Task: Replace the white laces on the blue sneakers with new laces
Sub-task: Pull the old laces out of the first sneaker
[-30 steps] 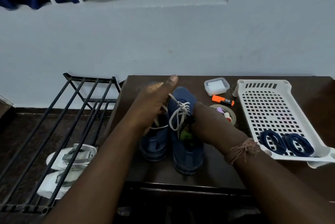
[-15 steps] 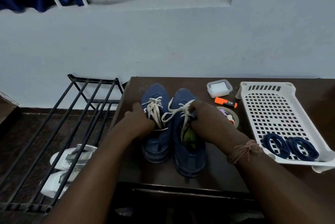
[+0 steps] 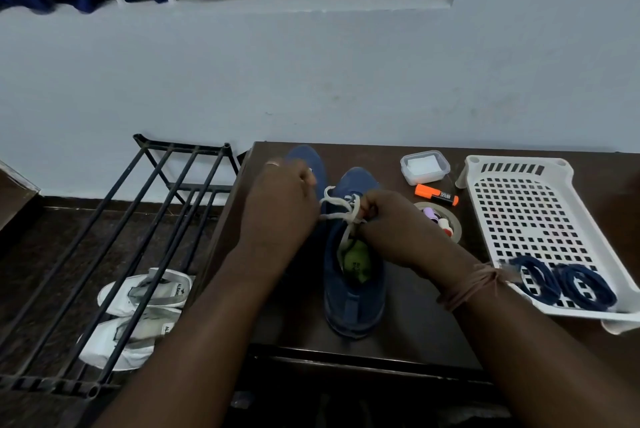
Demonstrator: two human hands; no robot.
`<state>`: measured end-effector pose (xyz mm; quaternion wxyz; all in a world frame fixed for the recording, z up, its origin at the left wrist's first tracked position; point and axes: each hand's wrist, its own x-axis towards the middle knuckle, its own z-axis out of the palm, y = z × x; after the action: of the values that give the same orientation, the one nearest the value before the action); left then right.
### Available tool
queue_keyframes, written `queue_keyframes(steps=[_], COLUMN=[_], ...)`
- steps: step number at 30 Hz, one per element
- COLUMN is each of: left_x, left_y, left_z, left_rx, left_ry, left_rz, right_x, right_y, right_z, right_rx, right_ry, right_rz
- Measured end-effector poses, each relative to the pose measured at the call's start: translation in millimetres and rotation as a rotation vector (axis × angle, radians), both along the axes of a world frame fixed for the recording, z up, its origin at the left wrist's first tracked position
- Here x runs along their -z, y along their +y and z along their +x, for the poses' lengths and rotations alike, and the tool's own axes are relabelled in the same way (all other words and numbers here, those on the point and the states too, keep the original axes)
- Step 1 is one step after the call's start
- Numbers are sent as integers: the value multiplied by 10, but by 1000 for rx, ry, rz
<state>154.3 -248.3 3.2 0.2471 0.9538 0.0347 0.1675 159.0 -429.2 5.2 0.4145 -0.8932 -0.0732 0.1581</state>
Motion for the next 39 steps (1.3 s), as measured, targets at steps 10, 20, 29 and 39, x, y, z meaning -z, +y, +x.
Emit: queue_keyframes(steps=[10, 20, 29, 39], left_x=[72, 109, 212, 113], left_y=[-160, -212, -310, -197], left_z=[-17, -37, -37, 49], left_rx=[163, 276, 292, 280], left_ry=[324, 314, 262, 435], left_rz=[-193, -192, 50, -721], right_x=[-153, 5, 12, -54], right_y=[3, -120, 24, 34], right_z=[135, 47, -5, 55], right_rx=[108, 76, -39, 84], right_ry=[169, -62, -159, 218], right_rz=[976, -180, -279, 338])
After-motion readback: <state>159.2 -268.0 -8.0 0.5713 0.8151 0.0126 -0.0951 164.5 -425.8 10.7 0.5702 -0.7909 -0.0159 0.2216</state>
